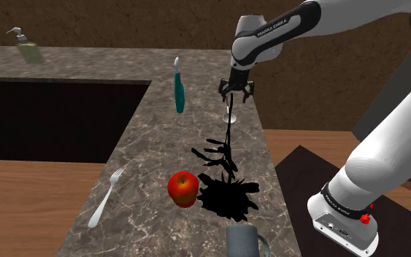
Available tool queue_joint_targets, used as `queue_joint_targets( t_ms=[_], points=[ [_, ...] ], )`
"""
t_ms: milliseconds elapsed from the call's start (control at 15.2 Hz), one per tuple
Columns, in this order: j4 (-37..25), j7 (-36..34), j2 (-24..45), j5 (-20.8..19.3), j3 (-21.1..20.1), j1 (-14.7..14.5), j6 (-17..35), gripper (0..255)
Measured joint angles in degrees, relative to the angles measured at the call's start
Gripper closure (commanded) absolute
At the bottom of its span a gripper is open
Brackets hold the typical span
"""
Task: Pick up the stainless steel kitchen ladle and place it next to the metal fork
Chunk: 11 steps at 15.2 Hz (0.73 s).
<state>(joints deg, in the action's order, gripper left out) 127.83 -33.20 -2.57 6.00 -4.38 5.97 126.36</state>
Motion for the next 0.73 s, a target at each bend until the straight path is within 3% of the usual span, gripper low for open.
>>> queue_joint_targets(
  t_ms=[198, 726],
  points=[
    [-2.7, -1.8, 4.5, 0.8, 0.3, 0.3, 2.9, 0],
    [-1.3, -2.1, 8.2, 1.2, 0.0, 0.0, 8.4, 0]
  ],
)
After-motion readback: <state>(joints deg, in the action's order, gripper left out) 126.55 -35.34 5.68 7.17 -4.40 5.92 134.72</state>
